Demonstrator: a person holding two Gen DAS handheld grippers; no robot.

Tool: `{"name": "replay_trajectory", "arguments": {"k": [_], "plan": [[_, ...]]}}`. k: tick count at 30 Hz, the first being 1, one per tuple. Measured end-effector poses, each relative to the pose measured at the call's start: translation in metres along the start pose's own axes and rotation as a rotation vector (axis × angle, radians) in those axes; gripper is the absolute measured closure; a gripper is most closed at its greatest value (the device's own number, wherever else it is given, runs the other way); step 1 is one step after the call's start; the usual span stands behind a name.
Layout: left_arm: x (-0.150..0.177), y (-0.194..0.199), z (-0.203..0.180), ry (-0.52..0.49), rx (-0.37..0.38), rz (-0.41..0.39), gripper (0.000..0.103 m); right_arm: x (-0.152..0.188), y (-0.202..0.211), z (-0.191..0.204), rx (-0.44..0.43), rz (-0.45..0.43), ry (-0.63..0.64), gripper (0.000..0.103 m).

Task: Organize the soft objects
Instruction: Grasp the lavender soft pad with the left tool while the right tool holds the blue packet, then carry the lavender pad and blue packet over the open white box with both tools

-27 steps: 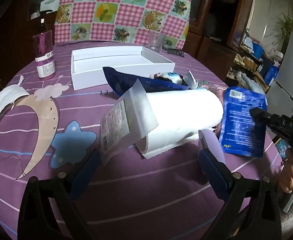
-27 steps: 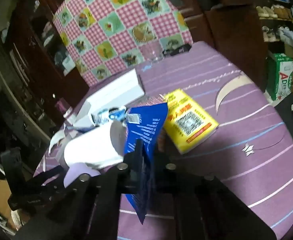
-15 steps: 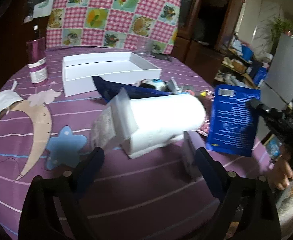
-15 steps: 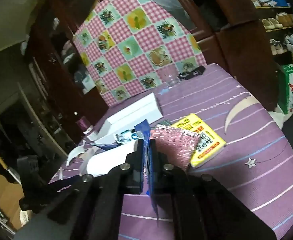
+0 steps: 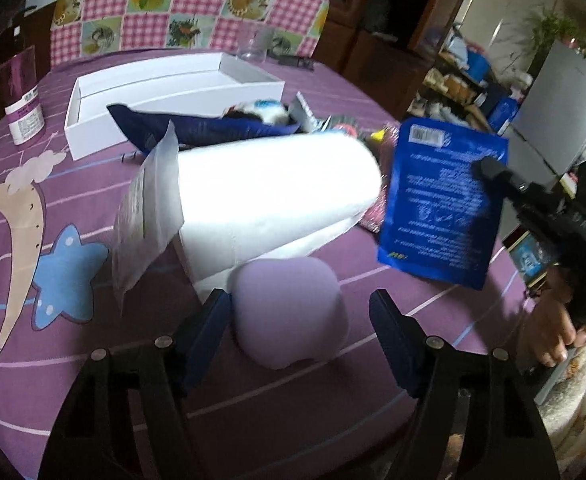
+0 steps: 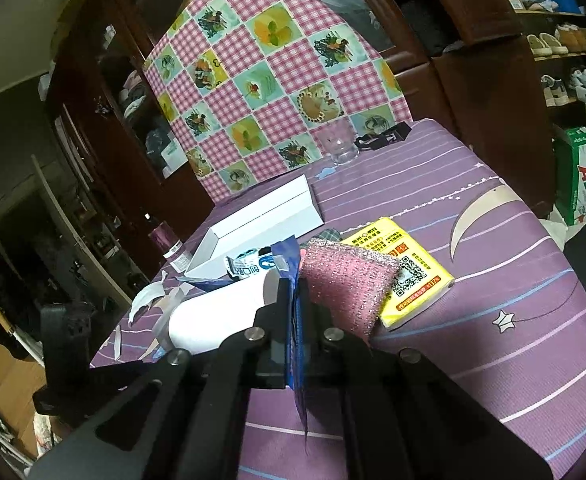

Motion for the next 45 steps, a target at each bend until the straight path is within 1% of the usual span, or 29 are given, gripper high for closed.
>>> {"name": "replay_trajectory", "arguments": {"k": [4, 5, 6, 7, 9, 11, 15, 17, 20, 24, 30, 32, 38, 45], "plan": [[0.002, -0.010, -0.008, -0.048, -0.076, 0.032, 0.030, 0.000, 0.001, -0.001, 0.010, -0.003, -0.001, 0.100], [0.003, -0.013, -0.010, -0.062, -0.093, 0.038, 0.037, 0.000, 0.001, -0.001, 0.009, -0.005, -0.002, 0.100], [0.004, -0.016, -0.013, -0.076, -0.127, 0.054, 0.041, -0.001, 0.001, -0.002, 0.009, -0.009, -0.004, 0.100], [0.004, -0.017, -0.017, -0.100, -0.159, 0.053, 0.042, -0.001, 0.003, -0.002, 0.009, -0.016, -0.005, 0.100], [0.004, -0.017, -0.018, -0.101, -0.175, 0.053, 0.045, -0.003, 0.006, -0.003, 0.007, -0.035, -0.008, 0.100], [0.005, -0.015, -0.017, -0.091, -0.170, 0.045, 0.049, -0.004, 0.011, -0.003, -0.003, -0.059, -0.014, 0.100], [0.004, -0.011, -0.013, -0.067, -0.154, 0.029, 0.056, -0.010, 0.033, -0.004, -0.035, -0.175, -0.021, 0.100], [0.004, -0.006, -0.013, -0.056, -0.159, 0.018, 0.060, -0.014, 0.037, -0.003, -0.046, -0.193, -0.023, 0.100], [-0.001, 0.000, -0.015, -0.047, -0.149, 0.001, 0.062, -0.020, 0.031, -0.002, -0.012, -0.154, -0.021, 0.101], [-0.005, 0.005, -0.016, -0.035, -0.136, -0.016, 0.064, -0.020, 0.021, 0.000, -0.005, -0.089, -0.026, 0.101], [-0.009, 0.012, -0.015, -0.004, -0.107, -0.029, 0.064, -0.029, 0.023, 0.009, -0.018, -0.035, -0.027, 0.102], [-0.011, 0.015, -0.014, 0.002, -0.102, -0.036, 0.064, -0.033, 0.025, 0.015, -0.026, -0.023, -0.019, 0.102], [-0.024, 0.033, -0.015, 0.002, -0.093, -0.083, 0.064, -0.044, 0.029, 0.032, -0.008, 0.003, 0.019, 0.102], [-0.046, 0.055, -0.015, 0.005, -0.087, -0.132, 0.064, -0.070, 0.028, 0.053, -0.002, 0.013, 0.046, 0.102]]}}
Point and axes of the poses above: each gripper's, at about its wrist camera, not at the fingertips, and y roughly against the way its jaws point, z to its left, x to its underside, the point moved 3 cm from there along -y, roughly the way its jaws point
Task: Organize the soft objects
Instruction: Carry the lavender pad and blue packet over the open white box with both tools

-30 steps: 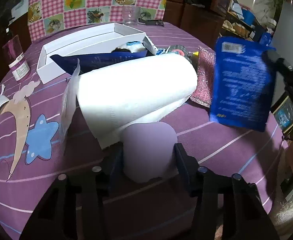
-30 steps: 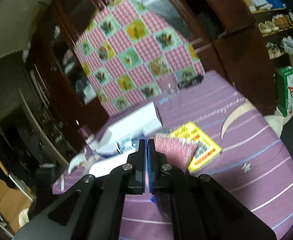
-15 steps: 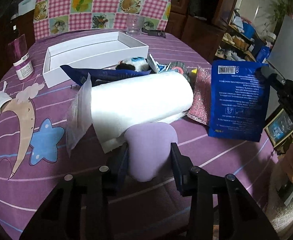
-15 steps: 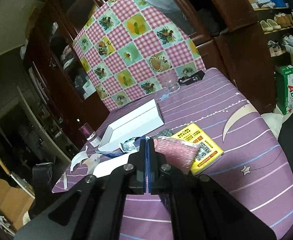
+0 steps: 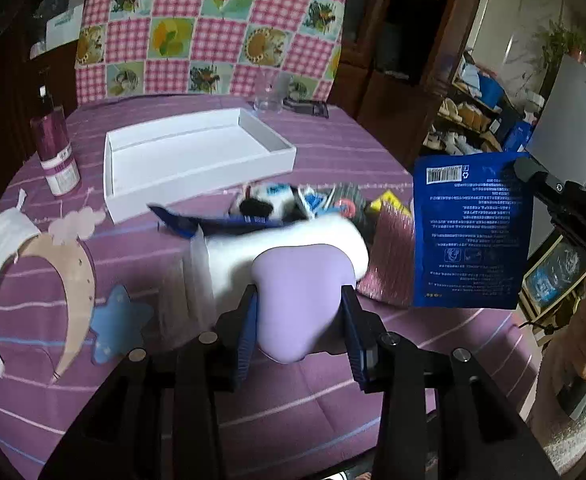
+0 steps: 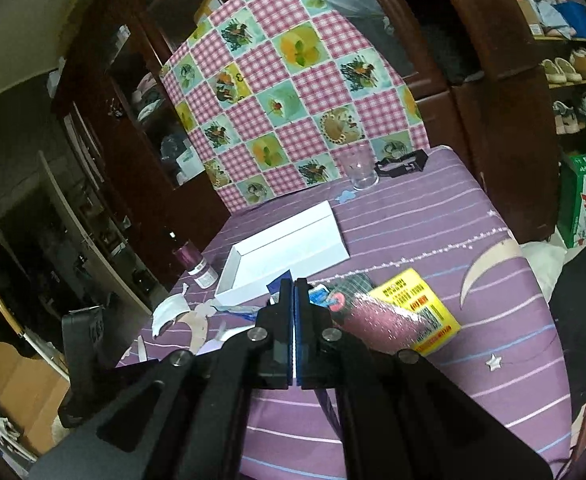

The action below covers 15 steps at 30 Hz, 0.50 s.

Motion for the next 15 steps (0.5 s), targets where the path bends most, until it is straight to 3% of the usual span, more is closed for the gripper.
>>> {"name": "replay_trajectory", "arguments": {"k": [7, 15], "plan": [[-0.041, 0.008, 0.007, 0.008, -0.040, -0.056, 0.064, -0.035, -0.026, 0.016, -0.021, 0.033, 0.003, 0.102], [-0.088, -0.009, 0.035, 0.057, -0.118, -0.104, 0.064, -0.082, -0.088, 0.020, -0.096, 0.070, -0.057, 0.102]]}}
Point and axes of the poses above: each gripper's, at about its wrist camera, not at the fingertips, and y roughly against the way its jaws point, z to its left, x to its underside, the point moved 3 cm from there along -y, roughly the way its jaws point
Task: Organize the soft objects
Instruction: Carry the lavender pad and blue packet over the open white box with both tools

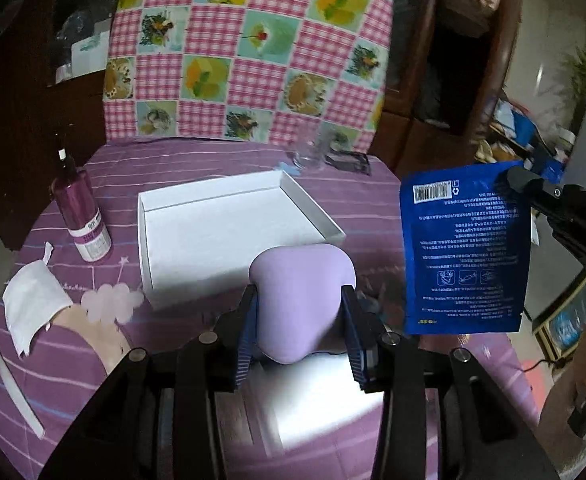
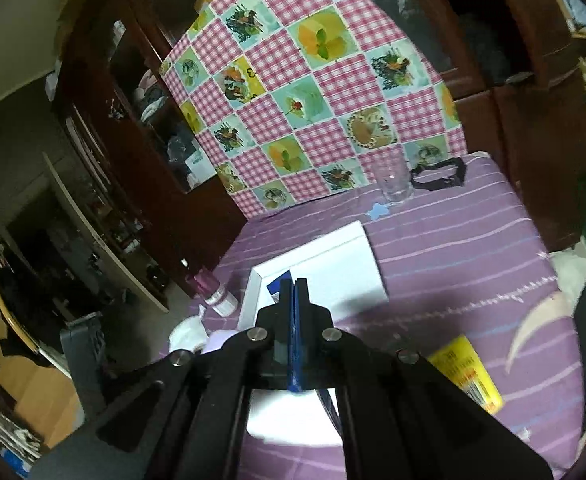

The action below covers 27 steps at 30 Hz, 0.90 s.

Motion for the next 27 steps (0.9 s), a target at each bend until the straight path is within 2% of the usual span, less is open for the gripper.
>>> {"name": "replay_trajectory", "arguments": {"k": [9, 13, 15, 19, 23, 26, 27], "plan": [[-0.030, -0.048, 0.039, 0.070, -0.113, -0.004, 0.064, -0.034, -0.083, -0.017, -0.051, 0.050, -0.097, 0.102], [-0.036, -0.072, 0.061, 0.111, -0.171, -0.004, 0.064, -0.046, -0.132, -0.031, -0.077, 0.099, -0.143, 0.102], [-0.037, -0.082, 0.074, 0.141, -0.198, -0.006, 0.064, -0.054, -0.155, -0.037, -0.104, 0.123, -0.166, 0.102], [-0.035, -0.109, 0.096, 0.199, -0.220, 0.032, 0.064, -0.064, -0.200, -0.046, -0.212, 0.182, -0.223, 0.102], [-0.021, -0.128, 0.113, 0.228, -0.251, 0.079, 0.064, -0.060, -0.241, -0.060, -0.142, 0.260, -0.240, 0.102], [-0.011, -0.138, 0.125, 0.257, -0.273, 0.111, 0.064, -0.049, -0.262, -0.079, -0.006, 0.298, -0.222, 0.102], [-0.010, -0.140, 0.127, 0.268, -0.272, 0.115, 0.064, -0.045, -0.267, -0.086, 0.065, 0.303, -0.202, 0.102]]}}
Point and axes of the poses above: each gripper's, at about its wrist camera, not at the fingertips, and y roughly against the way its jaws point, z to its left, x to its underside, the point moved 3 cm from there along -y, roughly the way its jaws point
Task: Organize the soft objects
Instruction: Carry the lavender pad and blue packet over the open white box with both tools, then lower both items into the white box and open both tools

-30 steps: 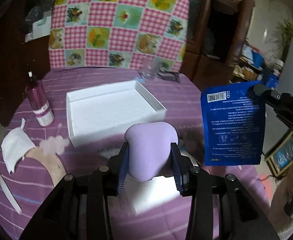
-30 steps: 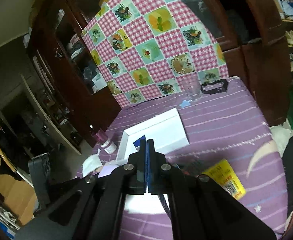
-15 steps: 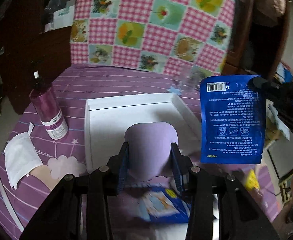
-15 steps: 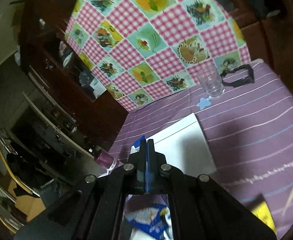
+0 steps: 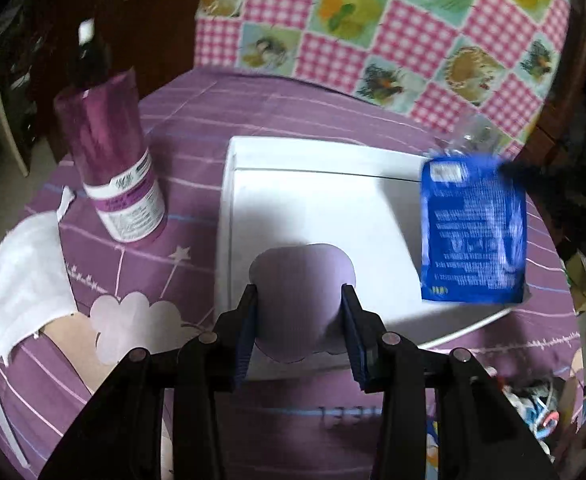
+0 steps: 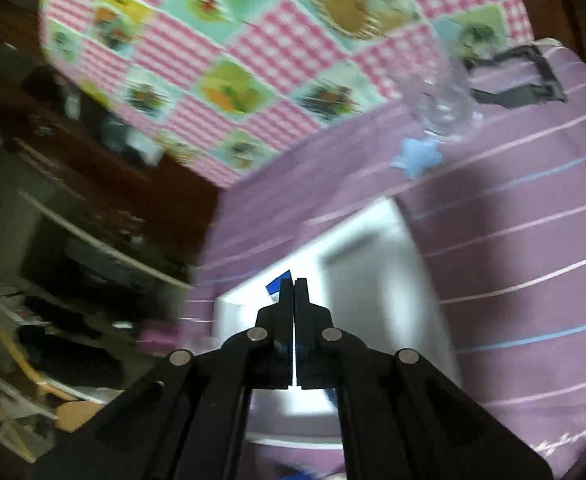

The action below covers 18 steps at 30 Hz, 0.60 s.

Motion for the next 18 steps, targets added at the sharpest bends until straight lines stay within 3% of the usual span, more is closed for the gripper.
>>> {"name": "replay_trajectory", "arguments": {"k": [2, 4, 7, 12, 18], "plan": [[0.000, -0.005, 0.002, 0.007, 0.011, 0.017, 0.064, 0.002, -0.010, -0.013, 0.151, 0.018, 0.034, 0.102], [0.001, -0.009, 0.000, -0.010, 0.000, 0.026, 0.064, 0.004, -0.017, -0.022, 0.245, 0.039, 0.061, 0.102], [0.002, -0.010, -0.009, -0.071, -0.026, 0.030, 0.064, 0.006, -0.016, -0.023, 0.273, 0.062, 0.113, 0.102], [0.002, -0.011, -0.009, -0.058, -0.008, 0.045, 0.064, 0.030, -0.024, -0.011, 0.427, 0.175, 0.281, 0.102], [0.005, -0.010, -0.012, -0.077, 0.014, 0.071, 0.063, 0.051, -0.012, -0.006, 0.565, 0.195, 0.403, 0.102]]}}
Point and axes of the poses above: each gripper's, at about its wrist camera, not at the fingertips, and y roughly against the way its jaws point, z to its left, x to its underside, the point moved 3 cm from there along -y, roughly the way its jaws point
